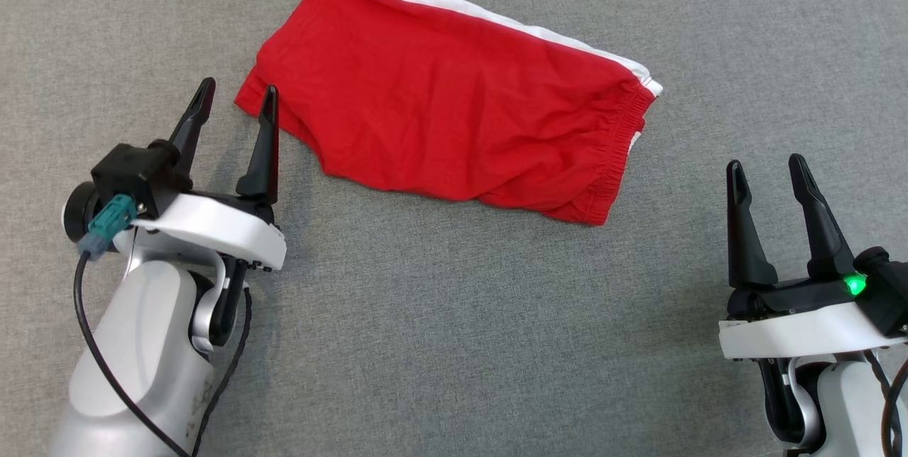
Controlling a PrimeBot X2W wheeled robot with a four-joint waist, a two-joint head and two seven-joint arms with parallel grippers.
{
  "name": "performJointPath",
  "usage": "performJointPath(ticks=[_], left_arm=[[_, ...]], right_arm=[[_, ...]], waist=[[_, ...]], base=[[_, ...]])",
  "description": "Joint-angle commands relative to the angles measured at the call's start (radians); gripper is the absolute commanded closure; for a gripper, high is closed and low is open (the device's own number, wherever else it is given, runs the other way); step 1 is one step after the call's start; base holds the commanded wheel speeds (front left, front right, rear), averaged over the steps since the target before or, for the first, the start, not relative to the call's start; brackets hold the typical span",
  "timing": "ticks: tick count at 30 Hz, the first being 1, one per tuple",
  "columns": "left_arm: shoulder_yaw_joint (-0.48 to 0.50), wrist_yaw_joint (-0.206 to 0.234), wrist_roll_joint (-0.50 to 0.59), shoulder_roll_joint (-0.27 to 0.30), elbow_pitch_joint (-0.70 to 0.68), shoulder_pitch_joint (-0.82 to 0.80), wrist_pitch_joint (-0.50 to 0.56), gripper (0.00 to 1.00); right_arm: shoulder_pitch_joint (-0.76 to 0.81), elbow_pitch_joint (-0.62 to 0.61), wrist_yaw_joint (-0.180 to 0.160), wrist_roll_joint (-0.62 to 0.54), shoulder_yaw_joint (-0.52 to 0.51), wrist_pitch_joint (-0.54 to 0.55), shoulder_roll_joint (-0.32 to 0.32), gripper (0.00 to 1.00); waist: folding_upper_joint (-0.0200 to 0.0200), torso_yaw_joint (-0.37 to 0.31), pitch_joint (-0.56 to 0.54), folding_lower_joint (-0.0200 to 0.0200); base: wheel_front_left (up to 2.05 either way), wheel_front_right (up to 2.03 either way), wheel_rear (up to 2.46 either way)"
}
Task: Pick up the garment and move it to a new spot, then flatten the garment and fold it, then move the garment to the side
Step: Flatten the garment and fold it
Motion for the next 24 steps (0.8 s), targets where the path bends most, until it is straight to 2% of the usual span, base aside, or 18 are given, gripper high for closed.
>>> performJointPath(ticks=[1,7,15,23,24], left_arm=[[-0.001,-0.003,-0.003,0.012,0.001,-0.025,0.010,0.00],[-0.018,-0.034,-0.011,0.023,0.068,-0.123,0.082,0.00],[-0.030,-0.073,-0.048,0.020,0.250,-0.249,0.178,0.00],[-0.045,-0.101,-0.093,0.005,0.384,-0.301,0.256,0.00],[-0.048,-0.104,-0.100,0.000,0.397,-0.299,0.269,0.03]], right_arm=[[-0.004,-0.002,0.000,0.006,0.002,-0.002,-0.003,0.00],[-0.020,0.006,0.000,0.012,0.008,-0.002,-0.003,0.00],[-0.033,0.017,0.000,0.029,0.021,-0.002,-0.003,0.00],[-0.035,0.024,0.000,0.045,0.022,-0.002,-0.003,0.00],[-0.035,0.025,0.000,0.047,0.021,-0.002,-0.003,0.00]], waist=[[-0.0001,-0.002,0.005,0.0000],[-0.0001,-0.015,0.025,0.0000],[-0.0001,-0.039,0.044,0.0000],[-0.0001,-0.046,0.050,0.0000],[-0.0001,-0.045,0.049,0.0000]], base=[[0.00,0.00,0.00],[0.00,0.00,0.00],[0.00,0.00,0.00],[0.00,0.00,0.00],[0.00,0.00,0.00]])
